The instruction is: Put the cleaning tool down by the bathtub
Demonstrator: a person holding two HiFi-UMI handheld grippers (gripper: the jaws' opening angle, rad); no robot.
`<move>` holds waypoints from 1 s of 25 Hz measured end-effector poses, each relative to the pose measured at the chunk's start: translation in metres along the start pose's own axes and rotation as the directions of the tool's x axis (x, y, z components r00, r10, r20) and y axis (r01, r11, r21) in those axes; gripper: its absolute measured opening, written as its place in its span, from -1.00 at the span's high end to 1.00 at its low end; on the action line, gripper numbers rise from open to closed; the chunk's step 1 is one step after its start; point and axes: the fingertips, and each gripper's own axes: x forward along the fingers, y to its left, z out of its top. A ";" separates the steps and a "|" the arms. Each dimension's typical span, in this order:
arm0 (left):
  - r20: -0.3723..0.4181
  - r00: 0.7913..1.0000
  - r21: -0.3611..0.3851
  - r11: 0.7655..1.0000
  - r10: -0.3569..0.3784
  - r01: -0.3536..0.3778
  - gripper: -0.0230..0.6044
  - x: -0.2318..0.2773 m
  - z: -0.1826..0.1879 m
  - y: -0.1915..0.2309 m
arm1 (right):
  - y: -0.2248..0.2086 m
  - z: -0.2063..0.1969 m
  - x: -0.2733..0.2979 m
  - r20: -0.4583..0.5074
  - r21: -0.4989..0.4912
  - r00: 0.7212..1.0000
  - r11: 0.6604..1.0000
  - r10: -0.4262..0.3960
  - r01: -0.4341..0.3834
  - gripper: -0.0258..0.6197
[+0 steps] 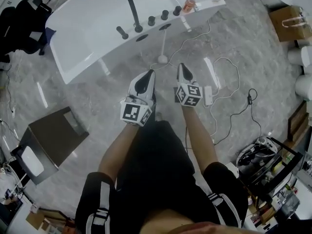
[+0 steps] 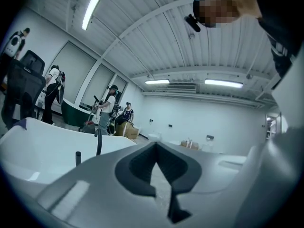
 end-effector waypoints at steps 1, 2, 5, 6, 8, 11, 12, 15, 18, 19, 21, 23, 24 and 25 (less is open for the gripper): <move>0.000 1.000 0.001 1.000 -0.003 0.003 0.90 -0.005 0.002 -0.005 | 0.004 0.006 -0.010 0.008 -0.004 1.000 1.000 0.003 -0.003 0.92; 0.000 1.000 -0.001 1.000 -0.004 0.004 0.90 -0.010 0.004 -0.010 | 0.009 0.012 -0.019 0.016 -0.009 1.000 1.000 0.006 -0.006 0.92; -0.010 1.000 -0.015 1.000 -0.003 0.003 0.90 -0.029 0.008 -0.025 | 0.022 0.025 -0.047 0.034 -0.013 0.999 1.000 0.017 -0.016 0.92; -0.014 1.000 -0.019 1.000 -0.004 0.004 0.90 -0.036 0.008 -0.031 | 0.026 0.028 -0.057 0.039 -0.014 0.999 1.000 0.021 -0.020 0.92; -0.017 1.000 -0.025 1.000 -0.005 0.004 0.90 -0.048 0.012 -0.041 | 0.034 0.036 -0.076 0.054 -0.017 0.998 0.999 0.028 -0.027 0.92; -0.011 1.000 -0.024 1.000 0.000 0.000 0.90 -0.063 0.024 -0.050 | 0.044 0.051 -0.104 0.085 -0.029 0.996 0.999 0.033 -0.030 0.92; -0.008 1.000 -0.019 1.000 0.001 -0.001 0.90 -0.067 0.028 -0.052 | 0.048 0.056 -0.114 0.098 -0.039 0.995 0.999 0.033 -0.030 0.92; 0.013 1.000 0.003 1.000 0.003 -0.003 0.90 -0.081 0.043 -0.058 | 0.059 0.070 -0.147 0.145 -0.063 0.989 0.998 0.041 -0.032 0.92; 0.037 0.999 0.028 1.000 -0.003 0.002 0.90 -0.095 0.058 -0.064 | 0.071 0.084 -0.178 0.188 -0.074 0.981 0.996 0.053 -0.040 0.92; 0.045 0.999 0.037 0.999 -0.006 0.004 0.90 -0.100 0.062 -0.067 | 0.075 0.087 -0.189 0.200 -0.078 0.978 0.996 0.057 -0.042 0.92; 0.059 0.998 0.046 0.999 -0.009 0.007 0.90 -0.108 0.069 -0.073 | 0.082 0.094 -0.207 0.219 -0.090 0.973 0.995 0.066 -0.048 0.92; 0.064 0.998 0.053 0.999 -0.014 0.011 0.90 -0.116 0.072 -0.080 | 0.088 0.097 -0.223 0.235 -0.097 0.969 0.994 0.075 -0.054 0.92; 0.062 0.998 0.056 0.998 -0.019 0.016 0.90 -0.120 0.072 -0.084 | 0.092 0.098 -0.231 0.242 -0.099 0.967 0.994 0.079 -0.056 0.92; 0.057 0.998 0.060 0.998 -0.025 0.022 0.90 -0.124 0.071 -0.088 | 0.095 0.098 -0.238 0.249 -0.101 0.965 0.993 0.082 -0.058 0.92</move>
